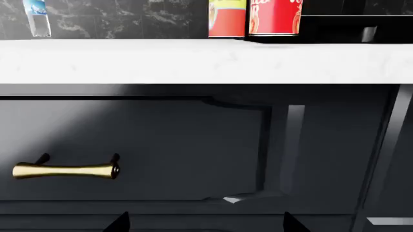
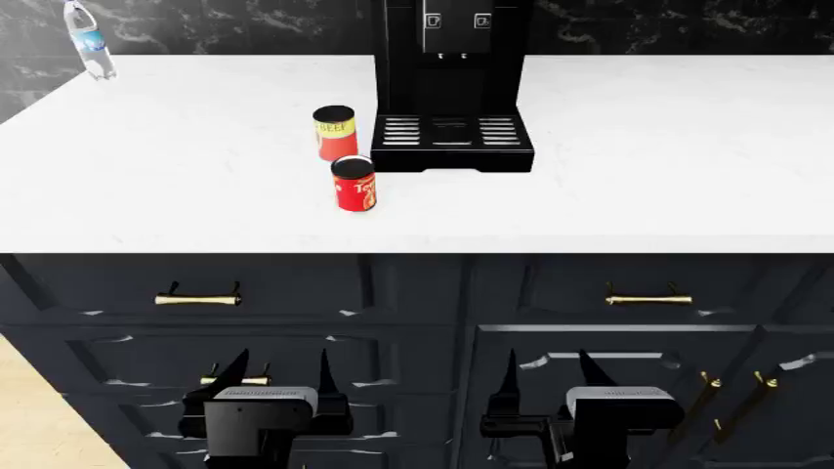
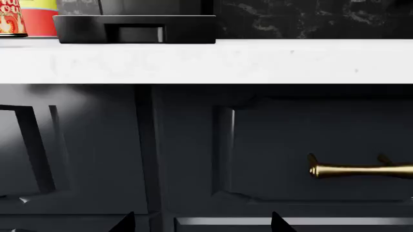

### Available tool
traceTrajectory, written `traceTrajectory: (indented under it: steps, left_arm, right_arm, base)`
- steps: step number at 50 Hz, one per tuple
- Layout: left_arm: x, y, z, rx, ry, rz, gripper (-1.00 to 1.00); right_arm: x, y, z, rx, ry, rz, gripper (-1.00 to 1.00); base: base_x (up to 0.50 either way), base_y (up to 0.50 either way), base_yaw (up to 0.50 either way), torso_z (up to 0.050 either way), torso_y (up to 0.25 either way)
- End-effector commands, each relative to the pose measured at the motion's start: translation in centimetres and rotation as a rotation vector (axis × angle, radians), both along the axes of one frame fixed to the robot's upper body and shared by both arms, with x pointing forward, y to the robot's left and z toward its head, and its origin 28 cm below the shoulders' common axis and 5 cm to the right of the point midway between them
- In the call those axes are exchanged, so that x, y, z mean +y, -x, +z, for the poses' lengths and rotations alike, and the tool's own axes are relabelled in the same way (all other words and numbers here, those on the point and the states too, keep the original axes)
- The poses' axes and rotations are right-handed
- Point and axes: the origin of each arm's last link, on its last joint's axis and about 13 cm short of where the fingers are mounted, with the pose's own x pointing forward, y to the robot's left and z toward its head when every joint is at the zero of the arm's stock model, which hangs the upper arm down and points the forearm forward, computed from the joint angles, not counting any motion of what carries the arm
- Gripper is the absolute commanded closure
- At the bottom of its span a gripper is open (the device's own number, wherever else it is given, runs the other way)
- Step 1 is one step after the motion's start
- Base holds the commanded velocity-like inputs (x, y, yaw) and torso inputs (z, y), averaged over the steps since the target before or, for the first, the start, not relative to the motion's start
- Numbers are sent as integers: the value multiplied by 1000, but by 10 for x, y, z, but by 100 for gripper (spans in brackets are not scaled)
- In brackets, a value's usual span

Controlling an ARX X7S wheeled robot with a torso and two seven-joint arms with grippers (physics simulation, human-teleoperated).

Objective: Pick the cans from the counter and place them in their designated side in the cabinet.

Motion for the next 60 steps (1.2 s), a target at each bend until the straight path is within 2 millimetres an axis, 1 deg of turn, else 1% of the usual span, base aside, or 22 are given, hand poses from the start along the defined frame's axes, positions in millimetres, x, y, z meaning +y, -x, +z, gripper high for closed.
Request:
traceTrajectory:
  steps: [1,6,11,15,19,25,31,36,38,41,44,46,48,53,55,57,60]
  left_arm:
    - [0,0,0,0,1,0,-100]
    - [0,0,2,2,3,-1,-100]
    - [2,1,5,5,6,-1,-100]
    - [4,0,8,0,-3,15,-100]
    - [5,0,12,-3,-11,11,-100]
    - [5,1,14,-5,-16,6,-100]
    - [6,2,15,-9,-16,13,-100]
    - [6,2,14,-6,-21,8,-100]
    - [5,1,16,-17,-31,0,-100]
    - [6,-3,20,-54,-52,17,-100]
    - [8,-4,24,-76,-57,-2,-100]
    - [9,-3,27,-78,-58,-36,-100]
    - [11,-3,32,-87,-69,-57,-100]
    - [16,-10,41,-92,-130,-42,-100]
    - [19,-14,46,-122,-167,-75,-100]
    - [23,-17,50,-115,-172,-103,-100]
    - [27,-21,63,-101,-161,-144,-100]
  right_arm:
    - [0,0,0,1,3,-5,-100]
    - [0,-1,2,0,8,-15,-100]
    - [1,1,8,-8,16,8,-100]
    - [2,2,14,-24,-9,30,-100]
    - [2,1,18,-37,11,24,-100]
    - [3,1,17,-33,10,27,-100]
    - [8,0,17,-19,-31,82,-100]
    - [8,-1,16,-10,-46,83,-100]
    - [7,-1,19,-16,-39,80,-100]
    - [8,-3,26,-22,-4,99,-100]
    - [8,-3,34,-39,30,109,-100]
    - [8,-4,39,-36,20,156,-100]
    - [7,-3,46,-22,-43,212,-100]
    - [10,-4,63,8,7,295,-100]
    - [10,-7,72,9,46,306,-100]
    - [10,-11,79,6,72,317,-100]
    - [10,-18,92,11,97,347,-100]
  base:
    - [0,0,0,0,0]
    - [0,0,0,0,0]
    - [0,0,0,0,0]
    - [0,0,0,0,0]
    - [0,0,0,0,0]
    - [0,0,0,0,0]
    - [0,500,0,0,0]
    - [0,500,0,0,0]
    - [0,0,0,0,0]
    - [0,0,0,0,0]
    - [0,0,0,0,0]
    - [0,0,0,0,0]
    - [0,0,0,0,0]
    - [0,0,0,0,0]
    - [0,0,0,0,0]
    - [0,0,0,0,0]
    - [0,0,0,0,0]
